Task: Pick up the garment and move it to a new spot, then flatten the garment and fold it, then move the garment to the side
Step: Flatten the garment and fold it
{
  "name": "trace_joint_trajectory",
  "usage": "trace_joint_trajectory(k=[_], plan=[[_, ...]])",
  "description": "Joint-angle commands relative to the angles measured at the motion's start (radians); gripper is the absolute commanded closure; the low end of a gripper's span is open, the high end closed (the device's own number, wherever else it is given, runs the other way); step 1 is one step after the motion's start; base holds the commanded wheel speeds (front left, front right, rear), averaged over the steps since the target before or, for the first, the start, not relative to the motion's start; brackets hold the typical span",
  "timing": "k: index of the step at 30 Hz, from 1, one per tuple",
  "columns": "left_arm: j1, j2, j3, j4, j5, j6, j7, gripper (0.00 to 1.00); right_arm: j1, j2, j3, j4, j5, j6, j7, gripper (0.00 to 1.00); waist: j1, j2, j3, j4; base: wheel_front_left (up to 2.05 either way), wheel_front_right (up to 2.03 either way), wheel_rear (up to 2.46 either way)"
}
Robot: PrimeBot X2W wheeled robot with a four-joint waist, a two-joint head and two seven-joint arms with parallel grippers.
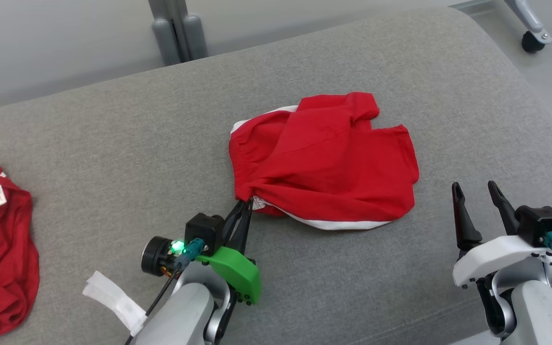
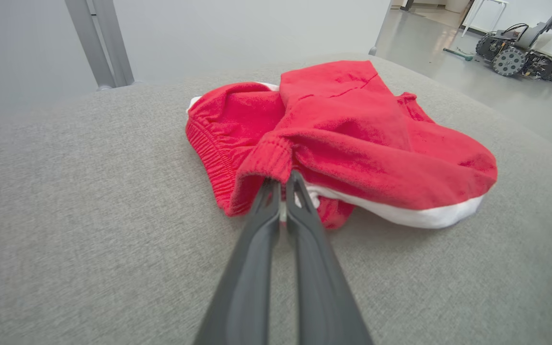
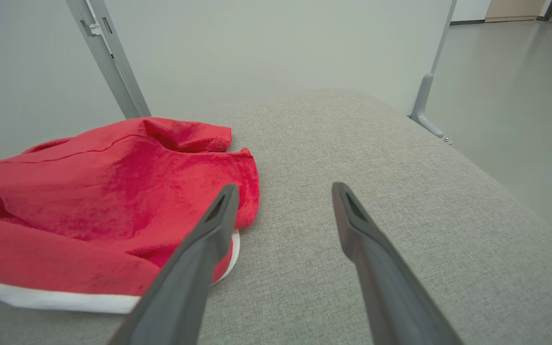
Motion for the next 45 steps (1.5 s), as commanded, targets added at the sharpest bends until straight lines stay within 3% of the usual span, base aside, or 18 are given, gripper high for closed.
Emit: trace_joint_trajectory(k=[1, 16, 17, 18, 24, 30, 38, 45], plan=[[0.025, 0.010, 0.021, -0.013, 0.019, 0.004, -0.001, 1.00, 0.011, -0.001, 0.004, 0.005, 0.002, -0.001, 0.004, 0.00, 0.0000, 0.0000, -0.039, 0.057, 0.00, 0.00, 0.00], [0.167, 0.021, 0.157, -0.043, 0.120, -0.013, -0.001, 1.00, 0.031, -0.003, 0.034, 0.066, 0.003, -0.001, 0.032, 0.00, 0.0000, 0.0000, -0.071, 0.144, 0.00, 0.00, 0.00], [0.173, 0.018, 0.159, -0.042, 0.127, -0.019, -0.001, 0.54, 0.030, -0.002, 0.035, 0.073, 0.007, -0.001, 0.034, 0.00, 0.0000, 0.0000, -0.072, 0.147, 0.00, 0.00, 0.00], [0.177, 0.013, 0.164, -0.042, 0.131, -0.020, -0.001, 0.00, 0.027, -0.001, 0.037, 0.080, 0.014, -0.001, 0.037, 0.00, 0.0000, 0.0000, -0.074, 0.151, 0.00, 0.00, 0.00], [0.203, -0.006, 0.222, -0.121, 0.159, -0.003, -0.001, 0.00, 0.007, 0.000, 0.053, 0.122, 0.052, -0.001, 0.052, 0.00, 0.0000, 0.0000, -0.084, 0.175, 0.00, 0.00, 0.00], [0.256, -0.013, 0.270, -0.212, 0.195, -0.020, -0.001, 0.00, -0.024, -0.009, 0.038, 0.172, 0.101, -0.001, 0.068, 0.00, 0.0000, 0.0000, -0.078, 0.220, 0.00, 0.00, 0.00], [0.255, -0.017, 0.269, -0.228, 0.219, -0.039, -0.001, 0.00, -0.128, -0.056, 0.017, 0.299, 0.103, -0.001, 0.092, 0.00, 0.0000, 0.0000, -0.033, 0.293, 0.00, 0.00, 0.00], [0.233, -0.017, 0.245, -0.236, 0.198, -0.027, -0.001, 0.00, -0.226, -0.072, -0.002, 0.428, 0.114, 0.000, 0.096, 0.00, 0.0000, 0.0000, -0.002, 0.331, 0.00, 0.00, 0.00]])
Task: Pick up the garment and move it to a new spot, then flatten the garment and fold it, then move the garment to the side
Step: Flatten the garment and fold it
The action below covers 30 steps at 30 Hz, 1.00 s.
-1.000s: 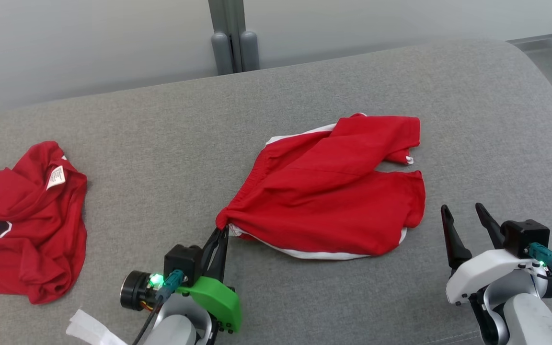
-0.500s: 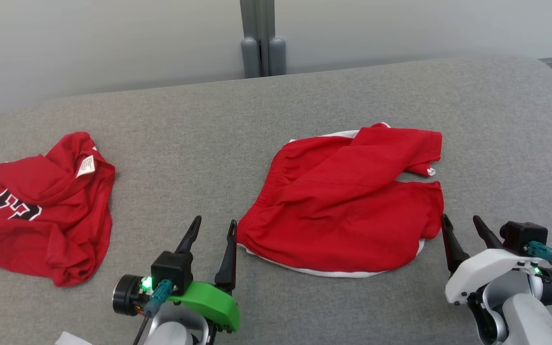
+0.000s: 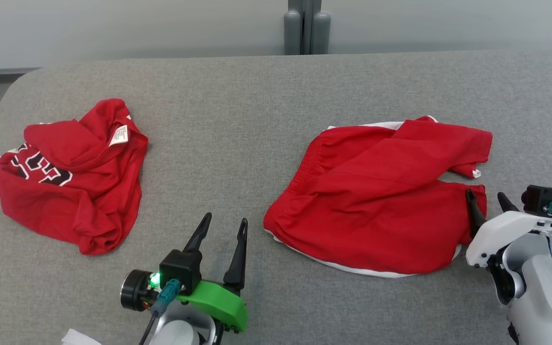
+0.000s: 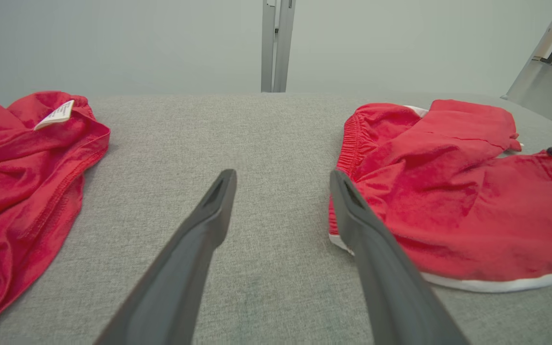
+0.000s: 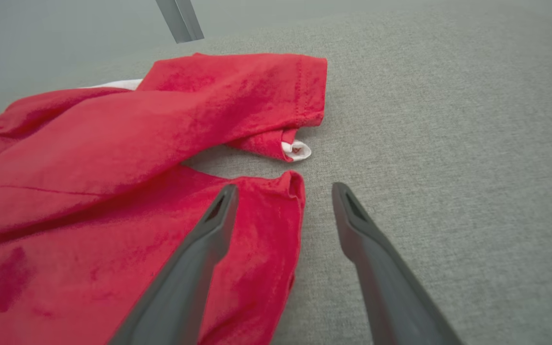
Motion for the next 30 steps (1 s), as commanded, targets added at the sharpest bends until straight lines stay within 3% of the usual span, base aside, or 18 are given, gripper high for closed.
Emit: trace_joint_trajectory(k=[1, 3, 4, 5, 6, 15, 22, 28, 29, 30], plan=[[-0.016, 0.003, -0.003, -0.002, -0.004, 0.005, 0.000, 0.00, -0.022, 0.000, -0.002, 0.023, 0.008, 0.000, 0.006, 0.00, 0.0000, 0.0000, 0.021, 0.020, 0.00, 0.00, 0.00], [-0.019, 0.003, -0.007, -0.002, -0.006, 0.008, 0.000, 0.00, -0.043, -0.007, -0.001, 0.057, 0.017, 0.000, 0.012, 0.00, 0.0000, 0.0000, 0.026, 0.024, 0.00, 0.00, 0.00], [-0.021, 0.003, -0.009, -0.003, -0.006, 0.008, 0.000, 0.00, -0.051, -0.009, 0.003, 0.069, 0.020, 0.000, 0.012, 0.08, 0.0000, 0.0000, 0.028, 0.025, 0.00, 0.00, 0.00], [-0.022, 0.003, -0.010, -0.004, -0.008, 0.010, 0.000, 0.00, -0.061, -0.011, 0.008, 0.082, 0.025, 0.000, 0.007, 0.62, 0.0000, 0.0000, 0.030, 0.025, 0.00, 0.00, 0.00], [-0.022, 0.003, -0.011, -0.004, -0.010, 0.011, 0.000, 0.00, -0.068, -0.013, 0.012, 0.092, 0.027, 0.000, 0.005, 1.00, 0.0000, 0.0000, 0.031, 0.026, 0.00, 0.00, 0.00], [-0.031, 0.002, -0.022, 0.004, -0.027, 0.019, 0.000, 0.00, -0.148, -0.058, 0.111, 0.107, 0.023, 0.000, -0.049, 1.00, 0.0000, 0.0000, 0.032, 0.019, 0.00, 0.00, 0.00], [-0.041, 0.003, -0.041, 0.004, -0.045, 0.023, 0.000, 0.00, -0.229, -0.133, 0.222, 0.097, 0.014, 0.000, -0.009, 1.00, 0.0000, 0.0000, 0.036, 0.042, 0.00, 0.00, 0.00], [-0.047, 0.003, -0.049, 0.000, -0.054, 0.028, 0.000, 0.00, -0.291, -0.174, 0.290, 0.158, 0.019, 0.000, 0.051, 1.00, 0.0000, 0.0000, 0.040, 0.077, 0.00, 0.00, 0.00], [-0.046, 0.003, -0.049, 0.000, -0.055, 0.029, 0.000, 0.00, -0.300, -0.177, 0.299, 0.166, 0.017, 0.000, 0.051, 0.64, 0.0000, 0.0000, 0.040, 0.079, 0.00, 0.00, 0.00], [-0.046, 0.003, -0.048, 0.000, -0.055, 0.029, 0.000, 0.00, -0.310, -0.179, 0.306, 0.179, 0.019, 0.000, 0.049, 0.00, 0.0000, 0.0000, 0.040, 0.082, 0.00, 0.00, 0.00]])
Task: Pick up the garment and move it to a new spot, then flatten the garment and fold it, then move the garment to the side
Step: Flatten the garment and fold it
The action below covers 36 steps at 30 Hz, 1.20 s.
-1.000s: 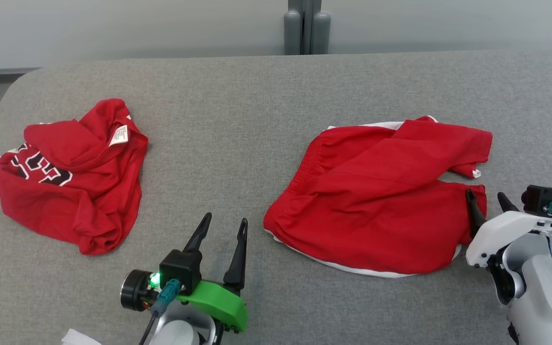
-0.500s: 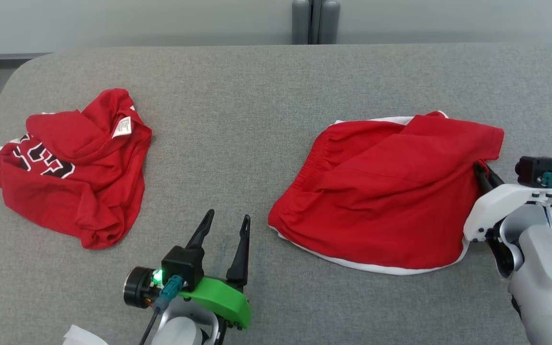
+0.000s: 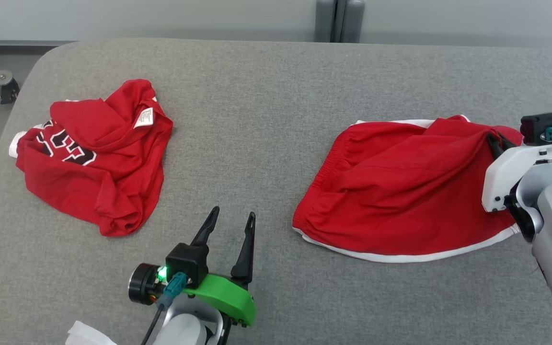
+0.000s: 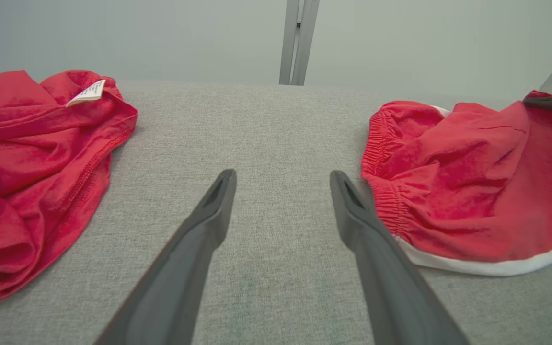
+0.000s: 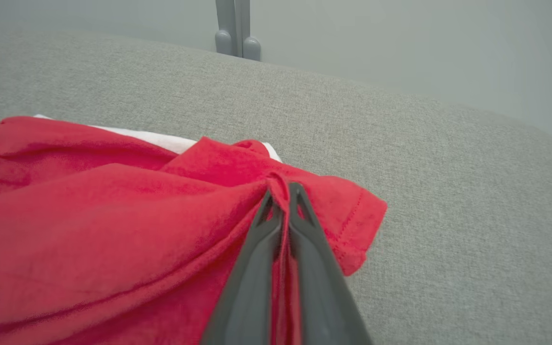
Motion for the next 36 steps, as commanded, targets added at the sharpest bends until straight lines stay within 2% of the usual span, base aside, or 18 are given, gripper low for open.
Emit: trace_joint_trajectory(k=[1, 7, 13, 20, 27, 32, 36], plan=[[-0.013, 0.004, 0.003, -0.001, -0.007, 0.005, 0.000, 0.00, -0.021, -0.007, 0.008, 0.016, 0.004, 0.000, -0.007, 0.00, 0.0000, -0.0001, 0.000, 0.007, 0.00, 0.00, 0.00], [0.007, 0.003, 0.020, -0.001, -0.003, 0.013, 0.000, 0.00, -0.031, -0.008, 0.034, 0.051, 0.003, 0.000, -0.082, 0.00, 0.0000, -0.0001, -0.022, -0.016, 0.00, 0.00, 0.00], [0.027, 0.004, 0.050, -0.012, 0.006, 0.012, 0.000, 0.00, 0.048, 0.002, 0.023, 0.015, 0.045, 0.000, -0.187, 0.00, 0.0000, -0.0001, -0.063, -0.072, 0.00, 0.00, 0.00], [0.065, 0.004, 0.078, -0.028, 0.009, 0.002, 0.000, 0.00, 0.236, 0.034, -0.055, -0.140, 0.119, 0.000, -0.244, 0.00, 0.0000, -0.0001, -0.110, -0.134, 0.00, 0.00, 0.00], [0.116, 0.004, 0.101, -0.023, 0.000, -0.010, 0.000, 0.00, 0.430, 0.105, -0.137, -0.352, 0.105, 0.000, -0.249, 0.00, 0.0000, -0.0001, -0.140, -0.187, 0.00, 0.00, 0.00], [0.109, 0.004, 0.088, 0.007, 0.028, -0.036, 0.000, 0.00, 0.478, 0.137, -0.157, -0.427, 0.072, 0.000, -0.245, 0.00, 0.0000, -0.0001, -0.135, -0.221, 0.00, 0.00, 0.00], [0.070, 0.005, 0.058, 0.113, 0.070, -0.063, 0.000, 0.00, 0.484, 0.145, -0.180, -0.467, 0.050, 0.000, -0.222, 0.00, 0.0000, -0.0001, -0.121, -0.247, 0.00, 0.00, 0.00]])
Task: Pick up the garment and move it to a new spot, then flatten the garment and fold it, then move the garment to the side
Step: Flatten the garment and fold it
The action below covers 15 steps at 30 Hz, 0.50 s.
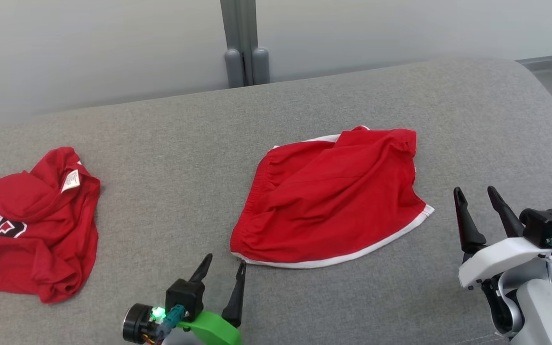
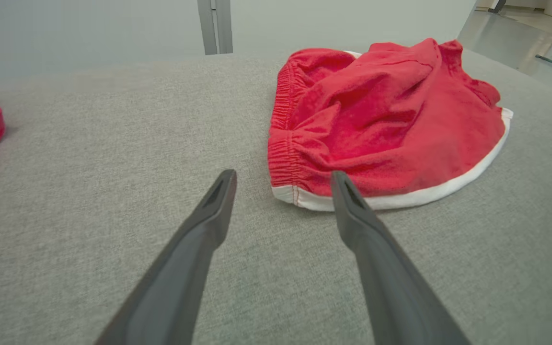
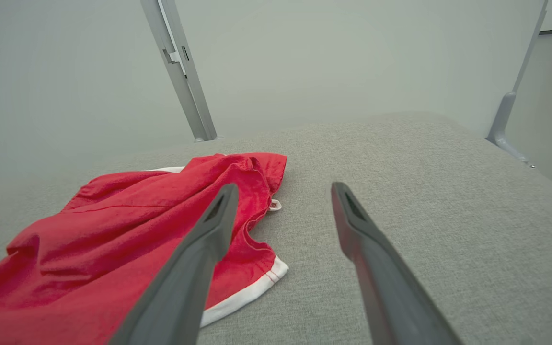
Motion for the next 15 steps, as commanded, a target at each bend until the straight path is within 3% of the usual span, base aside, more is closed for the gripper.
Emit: trace_joint_trajectory(k=[1, 4, 15], plan=[[-0.038, 0.005, -0.003, 0.027, 0.009, -0.010, -0.001, 0.00, 0.010, 0.004, -0.009, -0.014, -0.011, 0.000, 0.009, 0.00, 0.0000, 0.0000, 0.014, -0.024, 0.00, 0.00, 0.00], [-0.068, 0.004, -0.011, 0.087, 0.006, -0.027, -0.001, 0.00, 0.015, 0.009, -0.024, -0.036, -0.026, 0.000, 0.021, 0.00, 0.0000, 0.0000, 0.029, -0.040, 0.00, 0.00, 0.00], [-0.156, 0.004, -0.024, 0.228, -0.012, -0.024, -0.001, 0.00, 0.027, 0.025, -0.045, -0.089, -0.048, 0.000, 0.053, 0.00, 0.0000, 0.0000, 0.067, -0.083, 0.00, 0.00, 0.00]])
